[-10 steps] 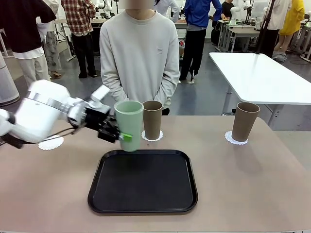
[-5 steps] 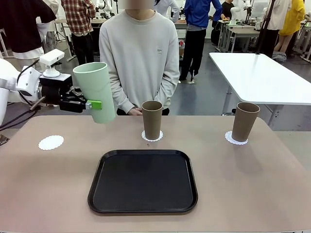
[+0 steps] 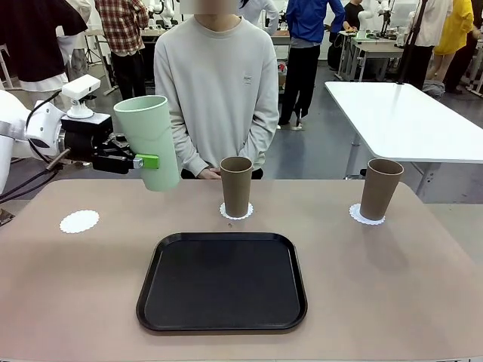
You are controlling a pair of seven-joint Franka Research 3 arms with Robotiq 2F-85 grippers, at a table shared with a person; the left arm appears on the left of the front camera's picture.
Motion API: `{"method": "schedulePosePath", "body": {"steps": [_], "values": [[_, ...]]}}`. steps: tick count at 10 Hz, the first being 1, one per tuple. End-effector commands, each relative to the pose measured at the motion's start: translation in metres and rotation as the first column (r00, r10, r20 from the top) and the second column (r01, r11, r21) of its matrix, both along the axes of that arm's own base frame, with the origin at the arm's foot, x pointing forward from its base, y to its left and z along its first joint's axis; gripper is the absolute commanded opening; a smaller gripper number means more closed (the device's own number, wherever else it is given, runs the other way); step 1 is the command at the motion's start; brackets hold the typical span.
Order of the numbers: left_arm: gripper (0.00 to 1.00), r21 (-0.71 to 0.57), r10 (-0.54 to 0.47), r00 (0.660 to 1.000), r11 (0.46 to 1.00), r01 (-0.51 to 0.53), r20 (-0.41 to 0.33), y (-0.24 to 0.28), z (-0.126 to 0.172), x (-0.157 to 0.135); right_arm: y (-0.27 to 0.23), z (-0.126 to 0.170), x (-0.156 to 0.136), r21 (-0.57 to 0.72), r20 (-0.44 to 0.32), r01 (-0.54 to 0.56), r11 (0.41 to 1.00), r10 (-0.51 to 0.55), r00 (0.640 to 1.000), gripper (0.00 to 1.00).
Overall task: Place coasters on the table and set cups on them.
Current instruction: Take one Reusable plastic cup from the Flat Tray and place it on a coaster set by the human.
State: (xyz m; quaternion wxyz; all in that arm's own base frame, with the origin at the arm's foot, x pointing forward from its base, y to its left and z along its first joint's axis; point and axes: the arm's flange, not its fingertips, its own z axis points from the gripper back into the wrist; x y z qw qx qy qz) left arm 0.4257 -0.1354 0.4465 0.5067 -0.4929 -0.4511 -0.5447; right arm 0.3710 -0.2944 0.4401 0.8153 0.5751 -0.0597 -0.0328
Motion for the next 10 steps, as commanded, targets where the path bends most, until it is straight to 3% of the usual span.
{"method": "schedulePosePath", "body": {"steps": [1, 2, 4, 6, 10], "values": [[0.84, -0.049, -0.016, 1.000, 0.999, 0.016, 0.016, 0.013, -0.001, 0.008, 0.000, 0.001, -0.001, 0.001, -0.001, 0.003, 1.000, -0.003, 1.000, 1.00], [0.84, -0.042, 0.011, 0.999, 0.999, -0.009, 0.033, 0.026, -0.001, 0.010, 0.000, 0.001, -0.001, 0.001, -0.001, 0.003, 1.000, -0.003, 1.000, 1.00], [0.84, 0.091, 0.108, 0.992, 0.989, -0.113, 0.061, 0.065, 0.002, 0.029, 0.000, 0.001, -0.001, 0.001, -0.001, 0.003, 1.000, -0.003, 1.000, 1.00], [0.84, 0.190, 0.180, 0.983, 0.964, -0.186, 0.047, 0.114, -0.004, 0.043, 0.000, 0.001, -0.001, 0.001, -0.001, 0.003, 1.000, -0.003, 1.000, 1.00], [0.84, 0.115, 0.336, 0.942, 0.936, -0.334, 0.002, 0.221, -0.029, 0.048, 0.000, 0.001, -0.001, 0.001, -0.001, 0.003, 1.000, -0.003, 1.000, 1.00]]}}
